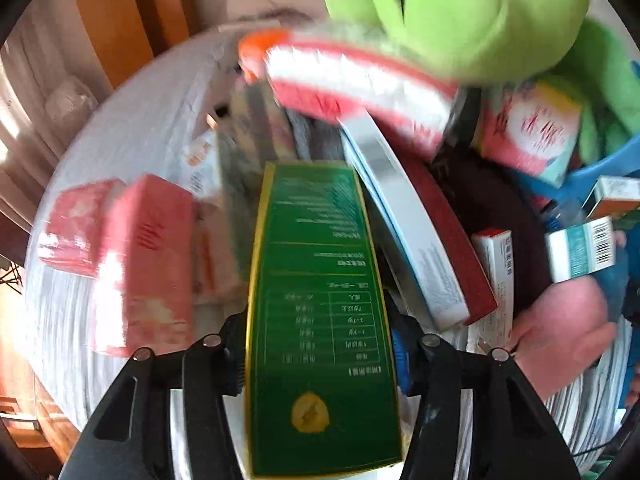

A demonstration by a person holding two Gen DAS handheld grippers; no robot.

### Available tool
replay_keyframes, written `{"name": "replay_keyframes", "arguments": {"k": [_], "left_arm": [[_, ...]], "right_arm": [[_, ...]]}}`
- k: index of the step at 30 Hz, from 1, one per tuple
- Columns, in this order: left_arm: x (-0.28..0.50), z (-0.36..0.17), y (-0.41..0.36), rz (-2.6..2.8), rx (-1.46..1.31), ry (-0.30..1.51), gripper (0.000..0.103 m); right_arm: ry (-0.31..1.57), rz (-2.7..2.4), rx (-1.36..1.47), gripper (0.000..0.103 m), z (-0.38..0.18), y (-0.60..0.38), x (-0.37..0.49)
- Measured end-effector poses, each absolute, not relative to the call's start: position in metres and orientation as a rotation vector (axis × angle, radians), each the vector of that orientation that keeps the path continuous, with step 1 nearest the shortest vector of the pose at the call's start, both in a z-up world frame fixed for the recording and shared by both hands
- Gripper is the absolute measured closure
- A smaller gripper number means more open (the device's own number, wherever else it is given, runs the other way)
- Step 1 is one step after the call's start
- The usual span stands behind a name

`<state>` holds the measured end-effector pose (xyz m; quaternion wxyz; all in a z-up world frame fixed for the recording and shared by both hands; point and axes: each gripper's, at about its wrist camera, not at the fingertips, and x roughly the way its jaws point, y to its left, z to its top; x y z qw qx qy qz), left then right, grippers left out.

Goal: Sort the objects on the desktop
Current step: 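Grasp the black folded umbrella with the right gripper while the left grasps the green box, then carry the umbrella and green box into the crate and open both grippers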

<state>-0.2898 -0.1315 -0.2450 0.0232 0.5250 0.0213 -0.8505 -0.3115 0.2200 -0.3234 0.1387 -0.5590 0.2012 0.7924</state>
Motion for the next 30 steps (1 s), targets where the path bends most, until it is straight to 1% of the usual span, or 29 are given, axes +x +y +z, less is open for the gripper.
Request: {"name": "replay_keyframes", "arguments": {"k": [5,6,7,11,16,23,27,30], "left_arm": [[-0.263,-0.207,-0.13,-2.732,1.468,0.017,0.052],[-0.271,-0.2,-0.137,-2.743,1.444,0.009,0.052],[-0.283,-0.195,-0.152,-2.761,1.418,0.01,0.052],[-0.265,-0.164,-0.155,-2.841,1.314,0.03,0.052],[-0.256,-0.131,-0.152,-2.971,1.191,0.023,0.052],[-0.242,-0.074,-0.086,-3.202,1.023,-0.034,0.052],[-0.232,-0.042,-0.024,-3.348,0.967,-0.086,0.052],[-0.222,-0.016,0.03,-3.466,0.945,-0.098,0.052]], "right_arm": [[0.482,2.426,-1.505,0.072,-0.284,0.202,-0.281],[0.466,2.456,-1.476,0.072,-0.272,0.199,-0.274],[0.459,2.479,-1.452,0.072,-0.263,0.197,-0.268],[0.41,2.584,-1.308,0.072,-0.216,0.185,-0.242],[0.435,2.725,-1.099,0.072,-0.145,0.182,-0.2],[0.46,2.837,-0.814,0.072,-0.058,0.213,-0.18],[0.449,2.827,-0.669,0.072,-0.009,0.248,-0.146],[0.44,2.798,-0.595,0.072,0.015,0.282,-0.132]]}}
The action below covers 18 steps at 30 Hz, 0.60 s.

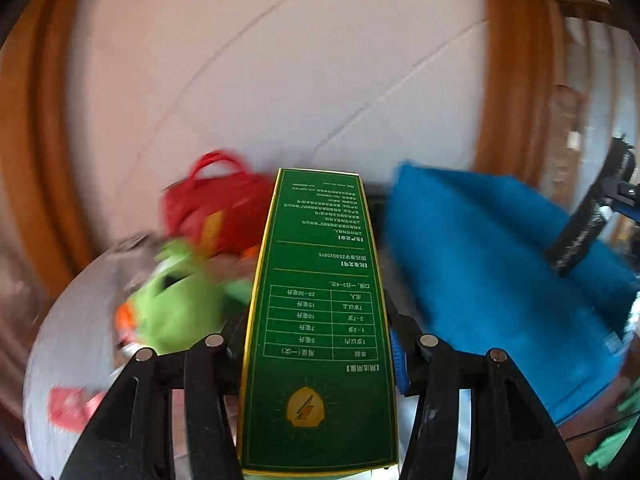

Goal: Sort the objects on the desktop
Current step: 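Carry the umbrella and green box into the crate and open both grippers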

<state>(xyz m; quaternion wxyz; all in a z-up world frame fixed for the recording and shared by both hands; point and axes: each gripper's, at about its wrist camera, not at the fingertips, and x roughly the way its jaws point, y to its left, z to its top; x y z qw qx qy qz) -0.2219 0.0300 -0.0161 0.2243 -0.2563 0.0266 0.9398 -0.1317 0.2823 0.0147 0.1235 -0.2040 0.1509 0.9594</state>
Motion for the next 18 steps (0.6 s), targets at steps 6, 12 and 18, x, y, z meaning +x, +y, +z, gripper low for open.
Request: {"name": "replay_keyframes", "arguments": {"k": [6,12,18], "left_arm": [[-0.2,0.031,0.15,2.44,-0.605,0.079,0.052],[-0.189,0.039,0.276,2.278,-0.705,0.151,0.052],[-0.195,0.005,0.36,2.224,-0.922,0.317,0.052]], "right_arm": [[0.361,2.701,-0.566,0.072,0.045,0.356,-0.097],[0.276,2.628,-0.78,0.072,0.025,0.43,-0.109],[0.182,2.573,-1.113,0.072,-0.034,0.48,-0.136]]}}
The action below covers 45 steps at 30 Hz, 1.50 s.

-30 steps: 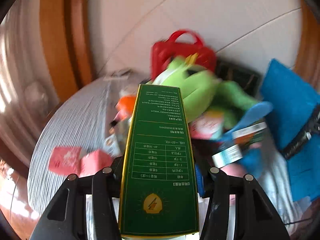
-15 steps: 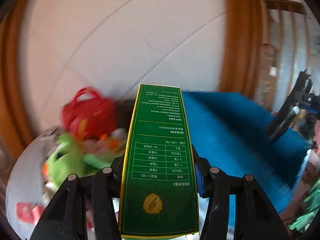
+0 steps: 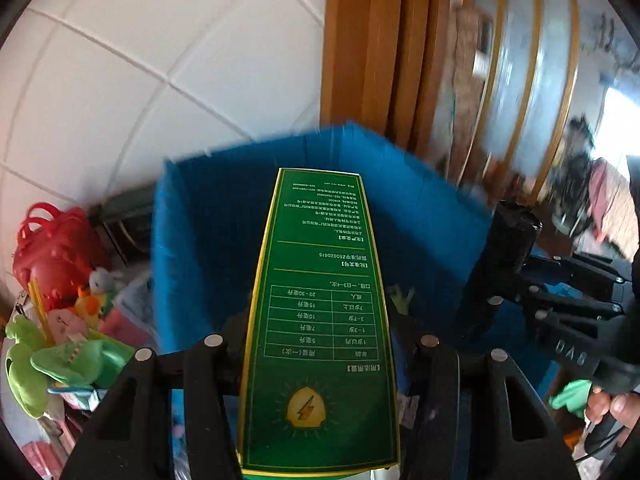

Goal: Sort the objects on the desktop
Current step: 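Carry the umbrella and green box into the crate and open both grippers, then move both grippers back from the crate toward the pile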

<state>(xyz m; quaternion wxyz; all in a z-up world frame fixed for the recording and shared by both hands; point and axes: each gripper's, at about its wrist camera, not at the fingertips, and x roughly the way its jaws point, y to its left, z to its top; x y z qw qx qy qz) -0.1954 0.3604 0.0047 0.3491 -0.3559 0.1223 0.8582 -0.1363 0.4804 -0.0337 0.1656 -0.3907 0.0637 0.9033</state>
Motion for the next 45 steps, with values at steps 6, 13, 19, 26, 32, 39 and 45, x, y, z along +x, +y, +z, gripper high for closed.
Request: {"name": "replay_keyframes", "arguments": {"k": [6,13,19,26,32,39,45], "left_arm": [[-0.213,-0.033,0.404,2.236,-1.1,0.46,0.05],[-0.22,-0.041,0.419,2.265,-1.144,0.485,0.048],[-0.226,-0.055,0.425,2.251,-1.203,0.51,0.047],[-0.233,-0.069,0.428,2.234,-1.269,0.522,0.039],[-0.233,-0.071,0.428,2.228,-1.276,0.517,0.039],[-0.223,-0.067,0.423,2.217,-1.266,0.497,0.039],[-0.211,-0.059,0.42,2.211,-1.236,0.491,0.032]], "right_arm": [[0.126,2.544,-1.377,0.072,-0.074,0.505,-0.166],[0.123,2.524,-1.517,0.072,-0.102,0.53,-0.194],[0.126,2.491,-1.597,0.072,-0.117,0.539,-0.209],[0.036,2.426,-1.663,0.068,-0.128,0.538,-0.219],[-0.004,2.422,-1.657,0.026,-0.125,0.535,-0.217],[-0.019,2.432,-1.653,0.003,-0.119,0.533,-0.205],[-0.045,2.447,-1.628,0.0,-0.108,0.528,-0.187]]}}
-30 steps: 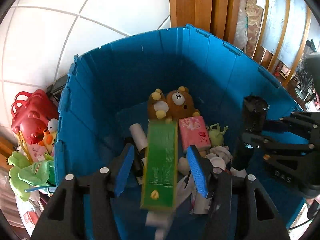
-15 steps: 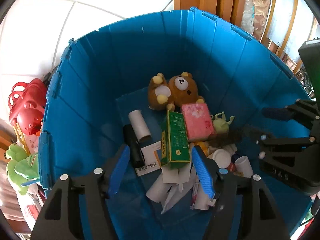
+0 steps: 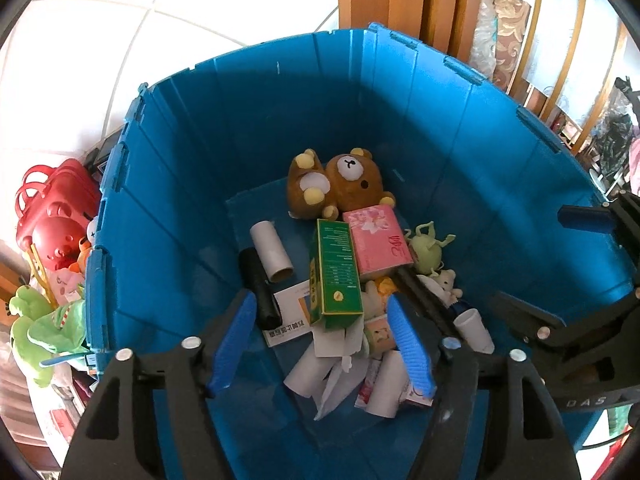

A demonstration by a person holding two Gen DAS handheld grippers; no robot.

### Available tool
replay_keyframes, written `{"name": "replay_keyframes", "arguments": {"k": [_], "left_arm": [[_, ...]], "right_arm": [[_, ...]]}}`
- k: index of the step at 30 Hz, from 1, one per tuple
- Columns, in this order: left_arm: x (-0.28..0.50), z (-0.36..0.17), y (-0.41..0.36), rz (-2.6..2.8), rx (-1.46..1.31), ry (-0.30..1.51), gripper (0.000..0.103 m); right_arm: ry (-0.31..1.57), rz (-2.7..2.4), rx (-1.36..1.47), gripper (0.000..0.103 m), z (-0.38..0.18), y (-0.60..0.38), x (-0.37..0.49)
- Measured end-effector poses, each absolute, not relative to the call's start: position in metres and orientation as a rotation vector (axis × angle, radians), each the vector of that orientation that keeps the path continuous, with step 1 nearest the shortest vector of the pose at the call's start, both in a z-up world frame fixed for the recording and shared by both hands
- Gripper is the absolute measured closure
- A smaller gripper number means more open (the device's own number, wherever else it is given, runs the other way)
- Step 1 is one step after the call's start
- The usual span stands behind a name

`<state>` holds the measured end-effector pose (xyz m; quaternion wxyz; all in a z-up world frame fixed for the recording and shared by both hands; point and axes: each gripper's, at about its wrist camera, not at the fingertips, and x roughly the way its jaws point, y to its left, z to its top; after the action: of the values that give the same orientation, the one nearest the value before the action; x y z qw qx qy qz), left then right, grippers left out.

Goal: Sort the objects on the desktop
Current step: 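Move both grippers back from the crate toward the pile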

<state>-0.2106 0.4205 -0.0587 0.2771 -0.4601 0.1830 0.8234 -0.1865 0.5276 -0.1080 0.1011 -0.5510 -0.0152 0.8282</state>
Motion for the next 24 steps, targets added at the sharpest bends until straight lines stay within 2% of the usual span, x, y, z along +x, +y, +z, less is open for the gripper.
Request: {"name": "replay_keyframes", "arguments": {"k": [6,14,24], "left_arm": [[-0.196,-0.045,0.409,2.242,-1.177,0.458,0.031],[-0.162,-0.006,0.372,2.355,-0.954,0.375,0.028],[-0.15,0.013,0.282,2.562,-0.814,0.217,0.028]], "right_arm": [[-0.041,2.469,-1.599,0.0,-0.1,0.524,-0.169],[0.019,2.582,-1.457,0.0,-0.082,0.512,-0.147],[0.065,2.832,-1.214,0.0,-0.053,0.453,-0.134]]}}
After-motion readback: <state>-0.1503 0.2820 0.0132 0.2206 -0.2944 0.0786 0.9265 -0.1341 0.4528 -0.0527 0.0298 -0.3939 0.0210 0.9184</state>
